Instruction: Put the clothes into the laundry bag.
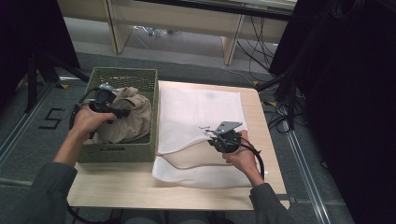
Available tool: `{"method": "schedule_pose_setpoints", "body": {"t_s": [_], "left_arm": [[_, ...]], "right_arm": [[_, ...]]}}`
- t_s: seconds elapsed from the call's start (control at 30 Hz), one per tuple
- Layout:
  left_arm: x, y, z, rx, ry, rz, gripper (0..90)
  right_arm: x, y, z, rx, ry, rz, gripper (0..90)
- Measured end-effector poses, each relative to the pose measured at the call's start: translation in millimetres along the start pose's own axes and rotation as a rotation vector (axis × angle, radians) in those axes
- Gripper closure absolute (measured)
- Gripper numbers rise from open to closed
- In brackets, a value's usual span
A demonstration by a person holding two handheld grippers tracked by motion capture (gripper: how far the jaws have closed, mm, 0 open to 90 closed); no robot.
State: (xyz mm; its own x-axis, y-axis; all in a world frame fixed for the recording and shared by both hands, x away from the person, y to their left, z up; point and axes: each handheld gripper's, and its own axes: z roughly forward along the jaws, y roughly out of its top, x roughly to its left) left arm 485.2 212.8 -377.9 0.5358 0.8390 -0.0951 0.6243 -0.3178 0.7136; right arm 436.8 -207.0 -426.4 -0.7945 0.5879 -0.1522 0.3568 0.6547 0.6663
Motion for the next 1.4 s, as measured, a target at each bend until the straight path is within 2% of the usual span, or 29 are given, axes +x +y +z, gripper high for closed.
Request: {"method": "schedule_pose_setpoints", "body": {"t_s": [0.03,0.47,0.57,0.6,0.73,0.83,0.93,1.03,1.13,1.3,1.4], "left_arm": [[-1.7,0.1,-4.5,-0.009,-0.004,0.004,68.6],[-21.1,-3.7,-45.9,-0.082,-0.069,0.025,68.6],[-28.9,-3.9,-56.3,-0.094,-0.09,0.052,68.6],[-32.0,-3.8,-60.4,-0.102,-0.099,0.06,68.6],[-46.8,-3.1,-79.7,-0.131,-0.131,0.092,68.6],[-58.8,-2.2,-96.3,-0.157,-0.162,0.115,68.6],[-69.7,-1.1,-110.7,-0.161,-0.183,0.133,68.6],[-80.8,-0.6,-122.7,-0.163,-0.228,0.147,68.6],[-92.4,-0.9,-130.0,-0.166,-0.28,0.178,68.6],[-113.6,-1.6,-139.3,-0.171,-0.337,0.219,68.6],[-130.1,-0.7,-147.1,-0.171,-0.361,0.264,68.6]], "right_arm": [[-1.0,0.4,0.2,-0.005,0.002,-0.012,86.3],[-0.9,1.3,-0.4,-0.009,0.0,-0.016,86.4],[-1.2,1.4,-1.0,-0.012,-0.002,-0.018,86.4],[-0.6,1.5,-1.7,-0.007,-0.003,-0.004,86.4],[-1.6,2.0,-2.7,-0.012,-0.002,-0.013,86.4],[-1.6,1.8,-3.2,-0.01,-0.004,0.006,86.4],[-1.9,2.3,-3.7,-0.017,-0.007,-0.005,86.4],[-1.8,2.3,-3.6,-0.01,-0.003,-0.009,86.4],[-1.9,2.4,-3.8,-0.011,-0.002,0.0,86.5],[-2.0,2.3,-3.7,-0.014,-0.001,0.002,86.5],[-2.0,1.7,-3.5,-0.009,-0.004,0.002,86.4]]}}
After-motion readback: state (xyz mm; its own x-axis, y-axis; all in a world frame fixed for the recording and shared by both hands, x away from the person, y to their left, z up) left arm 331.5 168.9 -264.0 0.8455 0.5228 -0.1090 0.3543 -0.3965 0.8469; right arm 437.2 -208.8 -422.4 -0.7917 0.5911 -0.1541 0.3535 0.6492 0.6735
